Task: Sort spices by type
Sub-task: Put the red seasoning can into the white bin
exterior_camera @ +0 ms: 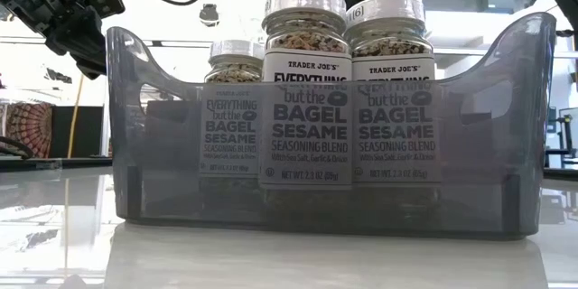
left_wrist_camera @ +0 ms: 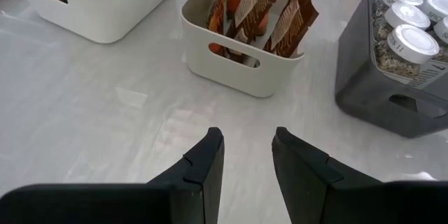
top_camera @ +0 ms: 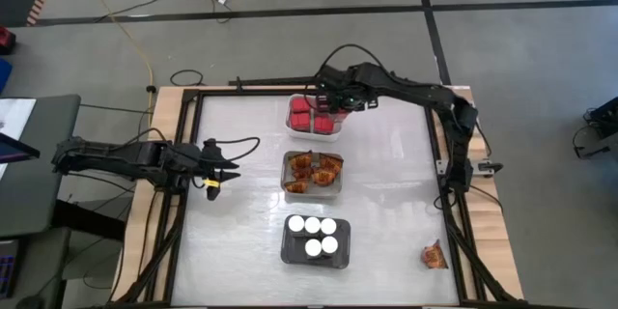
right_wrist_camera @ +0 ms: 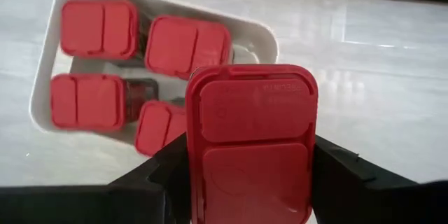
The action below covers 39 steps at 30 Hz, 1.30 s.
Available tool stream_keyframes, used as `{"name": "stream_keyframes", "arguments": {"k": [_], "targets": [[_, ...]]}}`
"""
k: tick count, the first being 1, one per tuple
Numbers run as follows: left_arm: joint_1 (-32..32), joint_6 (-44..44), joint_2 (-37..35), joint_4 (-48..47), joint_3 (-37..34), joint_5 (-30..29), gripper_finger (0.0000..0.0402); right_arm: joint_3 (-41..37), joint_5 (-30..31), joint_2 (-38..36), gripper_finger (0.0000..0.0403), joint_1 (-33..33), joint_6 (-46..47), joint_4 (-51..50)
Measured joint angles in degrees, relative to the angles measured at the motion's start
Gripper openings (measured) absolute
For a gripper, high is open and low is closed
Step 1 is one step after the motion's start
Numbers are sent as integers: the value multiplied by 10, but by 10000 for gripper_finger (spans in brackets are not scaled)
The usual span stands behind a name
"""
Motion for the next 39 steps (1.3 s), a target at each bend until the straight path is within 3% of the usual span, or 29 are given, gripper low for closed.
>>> {"name": "stream_keyframes", "arguments": {"k": [16,24,39], "targets": [[0,10,0,-8,0,0,114,-36,-40,10,233,-18,-2,66],[0,13,0,-15,0,0,114,-42,-72,17,233,-14,-17,148],[0,13,0,-23,0,0,114,-3,-72,10,233,-14,-6,114]]}}
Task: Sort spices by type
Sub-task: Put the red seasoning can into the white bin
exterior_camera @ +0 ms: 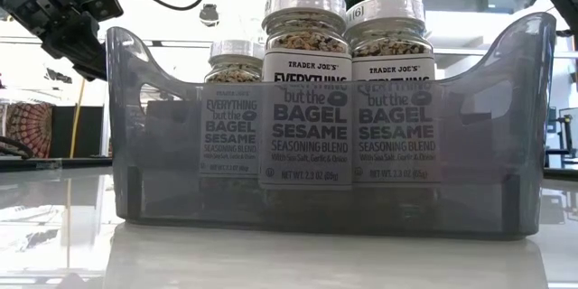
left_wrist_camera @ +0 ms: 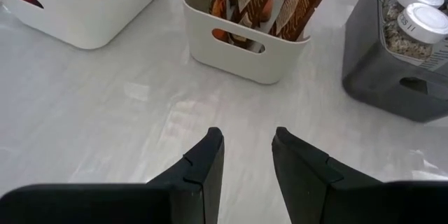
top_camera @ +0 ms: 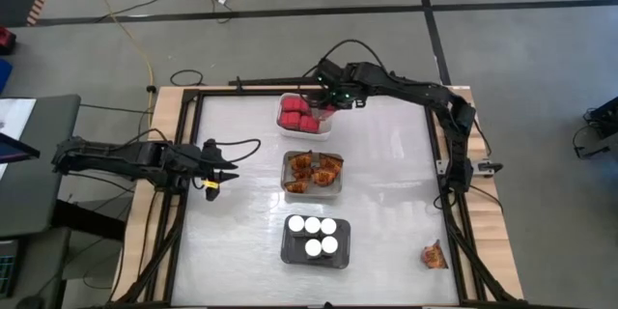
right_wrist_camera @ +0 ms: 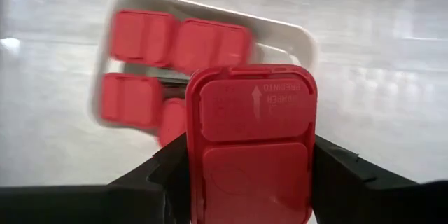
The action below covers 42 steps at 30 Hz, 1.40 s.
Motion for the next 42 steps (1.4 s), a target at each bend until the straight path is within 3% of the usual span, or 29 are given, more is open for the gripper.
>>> {"name": "stream_keyframes", "arguments": {"k": [8,35,42], "targets": [[0,0,0,-7,0,0,114,1,32,0,233,0,26,-45],[0,18,0,-16,0,0,114,-54,61,0,233,16,117,-18],[0,18,0,-16,0,0,114,-53,109,0,233,26,158,-50]]}}
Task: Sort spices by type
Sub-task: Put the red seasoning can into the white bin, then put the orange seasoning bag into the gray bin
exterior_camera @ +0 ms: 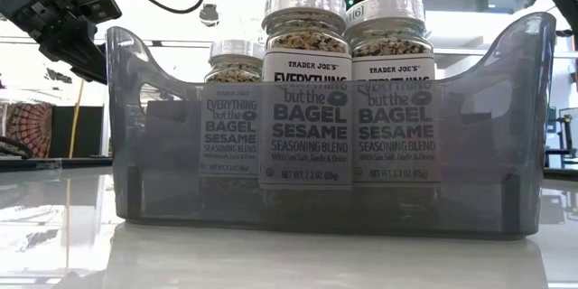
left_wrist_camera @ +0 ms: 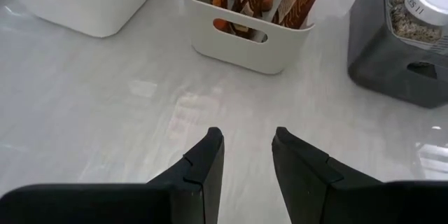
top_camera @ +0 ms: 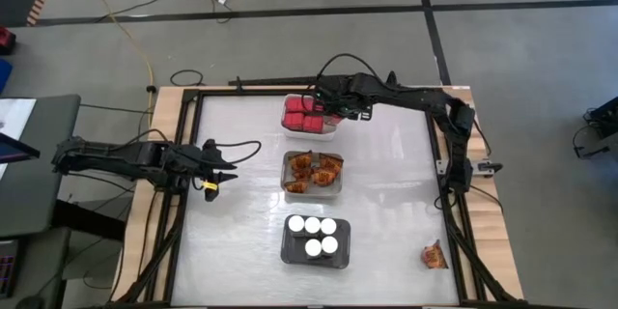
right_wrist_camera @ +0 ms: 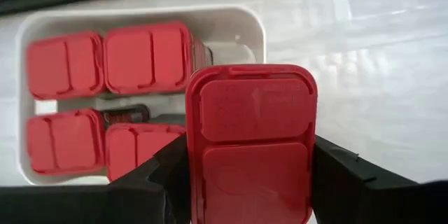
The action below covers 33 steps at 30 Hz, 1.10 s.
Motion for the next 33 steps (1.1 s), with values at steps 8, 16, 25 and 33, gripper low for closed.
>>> {"name": "stream_keyframes", "arguments": {"k": [8,16,25,33], "targets": [[0,0,0,0,0,0,114,1,-4,21,233,-1,-14,-8],[0,0,0,-1,0,11,114,0,-18,51,270,-3,-20,14],[0,0,0,-3,0,15,114,0,-19,47,360,-7,-33,37],[0,0,0,-3,0,15,114,30,3,44,352,3,-64,18]]}}
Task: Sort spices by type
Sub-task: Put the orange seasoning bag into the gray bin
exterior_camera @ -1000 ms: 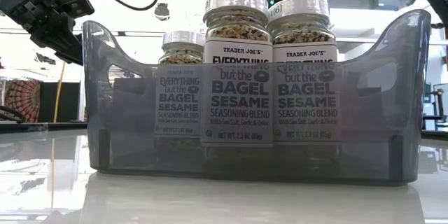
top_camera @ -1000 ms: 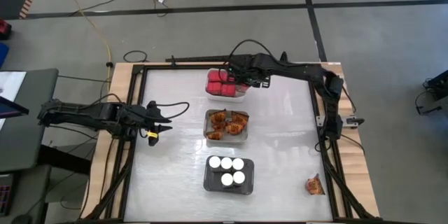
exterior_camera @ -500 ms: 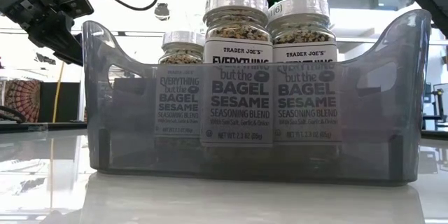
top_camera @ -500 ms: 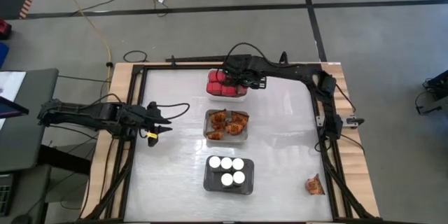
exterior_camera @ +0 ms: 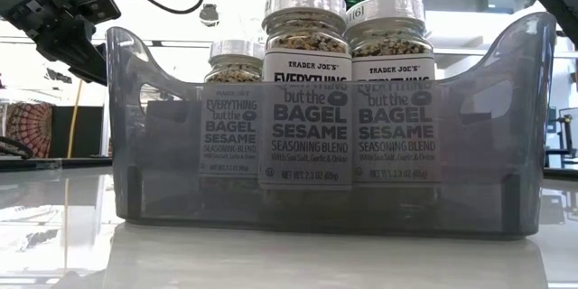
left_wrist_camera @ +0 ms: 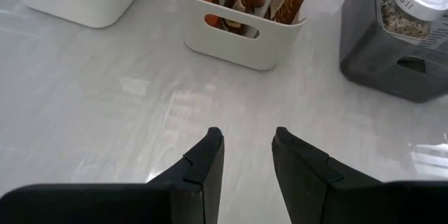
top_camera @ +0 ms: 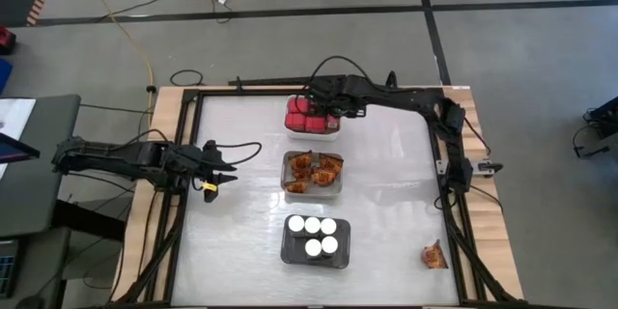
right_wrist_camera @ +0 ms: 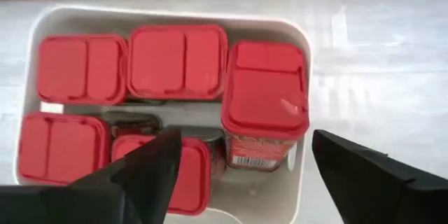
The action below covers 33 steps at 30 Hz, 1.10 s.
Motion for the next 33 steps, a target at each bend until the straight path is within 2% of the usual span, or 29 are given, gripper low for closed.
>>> {"name": "stream_keyframes", "arguments": {"k": [4,8,11,15,16,33], "targets": [[0,0,0,0,0,0,114,11,14,0,317,-2,-11,0],[0,0,0,0,0,0,114,11,14,0,253,-8,-21,-1],[0,0,0,-1,0,0,114,16,14,0,178,-12,-37,-5],[0,0,0,-1,0,0,114,23,14,0,47,-13,-63,6],[0,0,0,-1,0,0,114,23,14,0,25,-15,-73,9],[0,0,0,-1,0,-1,114,10,-22,2,9,-25,-130,3]]}}
